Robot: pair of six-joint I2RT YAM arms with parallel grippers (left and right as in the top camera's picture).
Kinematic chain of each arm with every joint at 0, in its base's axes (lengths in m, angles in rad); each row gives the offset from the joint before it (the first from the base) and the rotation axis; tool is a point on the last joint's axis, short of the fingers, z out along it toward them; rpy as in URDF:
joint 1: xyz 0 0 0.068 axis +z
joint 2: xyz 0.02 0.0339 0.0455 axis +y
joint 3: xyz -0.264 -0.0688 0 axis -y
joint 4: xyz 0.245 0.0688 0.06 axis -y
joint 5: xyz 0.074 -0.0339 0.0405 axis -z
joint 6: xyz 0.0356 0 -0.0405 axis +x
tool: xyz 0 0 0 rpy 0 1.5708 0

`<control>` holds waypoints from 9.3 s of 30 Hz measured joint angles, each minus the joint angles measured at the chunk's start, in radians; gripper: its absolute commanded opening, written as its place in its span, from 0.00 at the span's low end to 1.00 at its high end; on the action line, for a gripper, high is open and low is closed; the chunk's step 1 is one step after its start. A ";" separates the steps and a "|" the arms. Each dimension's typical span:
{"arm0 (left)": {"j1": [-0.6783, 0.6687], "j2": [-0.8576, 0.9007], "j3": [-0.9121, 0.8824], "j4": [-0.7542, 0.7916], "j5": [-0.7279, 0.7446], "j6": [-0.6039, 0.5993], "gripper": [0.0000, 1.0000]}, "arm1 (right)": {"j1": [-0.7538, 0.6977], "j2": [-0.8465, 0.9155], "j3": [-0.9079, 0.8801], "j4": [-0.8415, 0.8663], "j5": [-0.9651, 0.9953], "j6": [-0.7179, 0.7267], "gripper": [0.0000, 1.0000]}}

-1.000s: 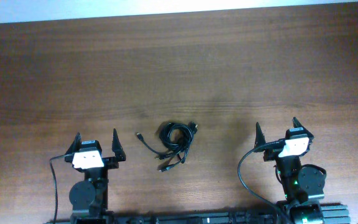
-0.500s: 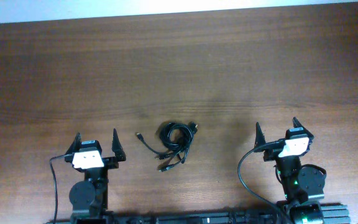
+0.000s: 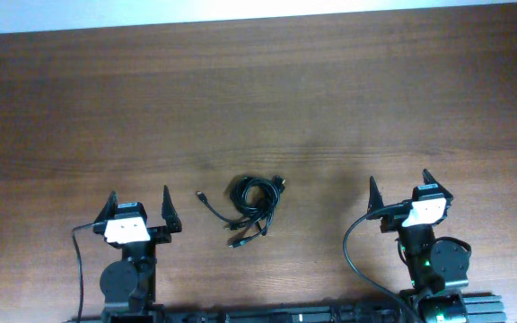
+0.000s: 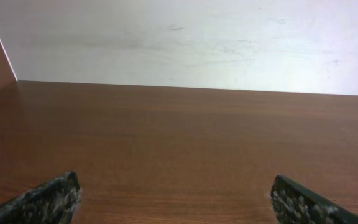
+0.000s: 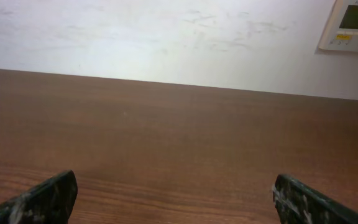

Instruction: Untangle cables

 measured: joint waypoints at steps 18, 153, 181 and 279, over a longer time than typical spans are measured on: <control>0.000 0.000 0.000 0.000 0.000 0.000 0.99 | 0.000 0.000 0.000 0.000 0.000 0.000 0.99; -0.338 1.750 1.089 -0.723 0.303 -0.085 0.84 | 0.000 -0.002 0.000 0.000 0.000 0.000 0.99; -0.340 1.809 1.078 -0.676 0.257 -0.166 0.45 | 0.000 -0.002 0.000 0.000 0.000 -0.001 0.99; -0.614 1.691 1.310 -0.444 0.235 -0.608 0.00 | 0.000 0.893 0.681 -0.435 -0.691 0.249 0.56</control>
